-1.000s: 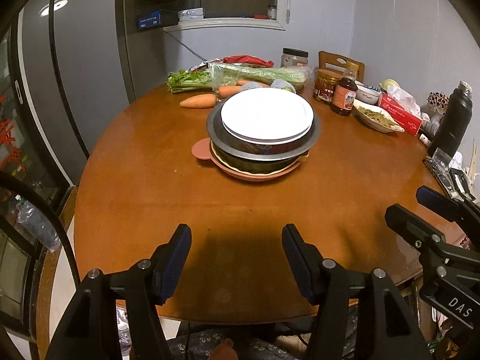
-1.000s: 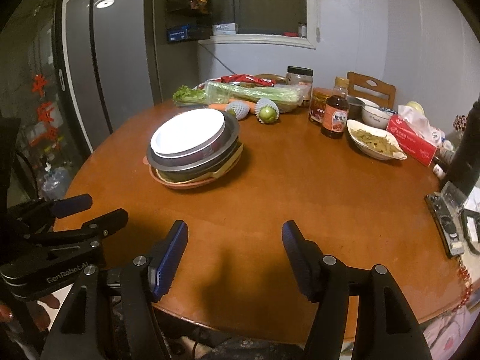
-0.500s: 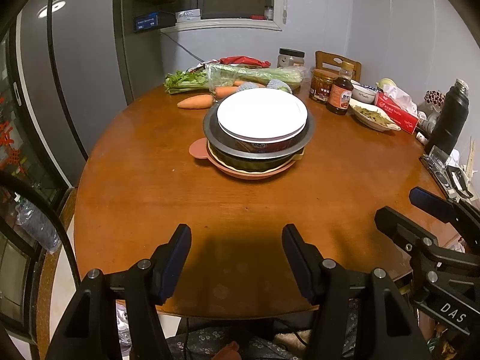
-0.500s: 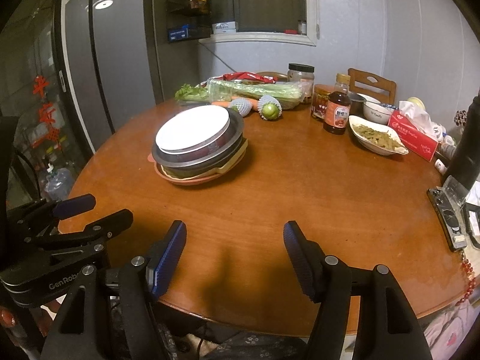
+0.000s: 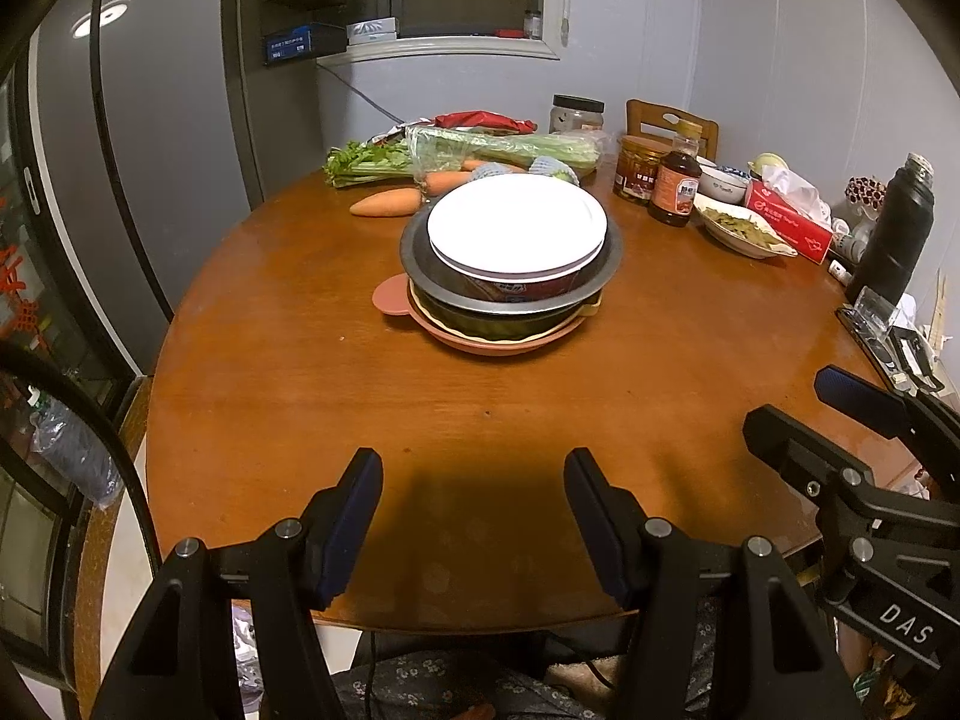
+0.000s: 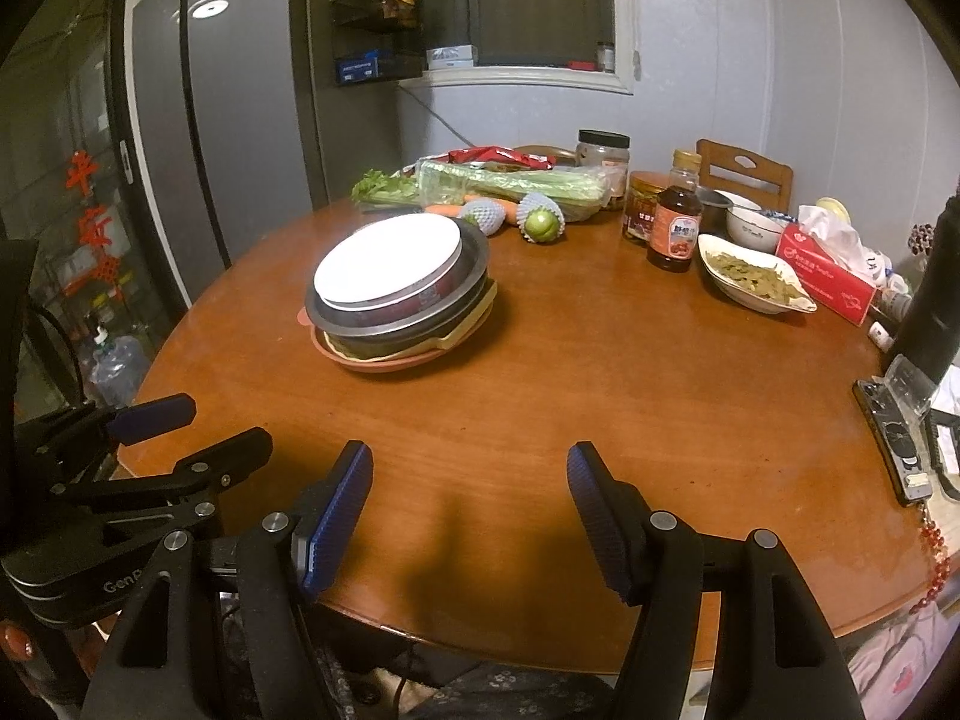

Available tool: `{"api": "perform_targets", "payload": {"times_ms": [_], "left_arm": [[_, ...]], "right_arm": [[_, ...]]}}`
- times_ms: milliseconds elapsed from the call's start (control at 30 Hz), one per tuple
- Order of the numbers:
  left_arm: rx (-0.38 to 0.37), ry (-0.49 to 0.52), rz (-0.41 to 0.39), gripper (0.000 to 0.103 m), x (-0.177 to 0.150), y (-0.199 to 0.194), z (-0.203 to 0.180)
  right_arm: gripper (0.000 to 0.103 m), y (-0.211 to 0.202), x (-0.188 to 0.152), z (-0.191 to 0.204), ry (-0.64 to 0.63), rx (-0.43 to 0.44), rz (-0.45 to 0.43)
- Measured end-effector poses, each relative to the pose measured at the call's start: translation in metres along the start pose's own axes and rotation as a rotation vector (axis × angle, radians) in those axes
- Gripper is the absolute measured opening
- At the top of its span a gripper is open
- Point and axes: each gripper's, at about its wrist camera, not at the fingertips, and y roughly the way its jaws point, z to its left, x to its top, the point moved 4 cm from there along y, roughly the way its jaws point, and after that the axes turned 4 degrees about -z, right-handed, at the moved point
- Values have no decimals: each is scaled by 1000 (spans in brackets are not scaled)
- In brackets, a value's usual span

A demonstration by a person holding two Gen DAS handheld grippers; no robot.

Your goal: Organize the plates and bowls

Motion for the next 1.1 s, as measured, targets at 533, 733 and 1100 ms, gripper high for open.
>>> {"api": "perform_targets", "payload": {"times_ms": [533,733,1100], "left_arm": [[-1,-3,11,63,1,2,2],[1,-4,13,63,1,3,2],[-29,-27,23,63,5,20,14]], "right_arm": [[69,0,2,0,-1,-1,-3],[70,0,2,-1,-2,4,0],[70,15,-2,-6,3,9,26]]}}
